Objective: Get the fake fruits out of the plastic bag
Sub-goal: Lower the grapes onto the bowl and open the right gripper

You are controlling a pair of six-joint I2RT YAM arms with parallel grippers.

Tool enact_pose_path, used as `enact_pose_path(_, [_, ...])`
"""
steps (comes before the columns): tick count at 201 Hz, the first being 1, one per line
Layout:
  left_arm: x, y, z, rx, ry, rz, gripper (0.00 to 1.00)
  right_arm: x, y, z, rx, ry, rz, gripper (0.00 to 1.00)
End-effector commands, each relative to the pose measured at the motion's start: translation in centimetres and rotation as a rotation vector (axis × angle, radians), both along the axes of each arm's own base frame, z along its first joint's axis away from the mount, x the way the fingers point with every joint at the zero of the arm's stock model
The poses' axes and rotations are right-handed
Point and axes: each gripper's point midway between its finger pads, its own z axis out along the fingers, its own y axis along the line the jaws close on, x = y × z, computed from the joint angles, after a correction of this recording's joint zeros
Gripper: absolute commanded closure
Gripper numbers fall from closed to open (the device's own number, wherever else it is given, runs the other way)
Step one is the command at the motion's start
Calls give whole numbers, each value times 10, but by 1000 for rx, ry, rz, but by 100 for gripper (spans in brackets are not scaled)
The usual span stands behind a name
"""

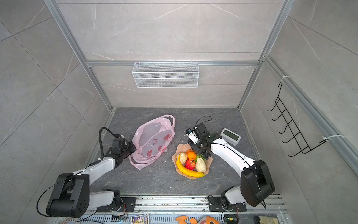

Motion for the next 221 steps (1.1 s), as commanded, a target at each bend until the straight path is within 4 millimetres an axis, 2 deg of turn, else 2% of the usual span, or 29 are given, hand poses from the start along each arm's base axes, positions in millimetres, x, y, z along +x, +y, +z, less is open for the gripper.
enact_pose_path(1, [13,-2,14,-1,-47,-17,100,2,4,-7,-9,-1,44,70])
enact_pose_path(80, [13,-1,14,2,-47,-15,100,6,3,-20,-51,15,65,65])
enact_pose_path(164, [13,-1,15,3,-48,-15,100,12,0,-15,-53,-14,18,55])
enact_pose_path(221, [14,-2,16,5,-50,-17,100,12,3,-7,-22,-18,6,52])
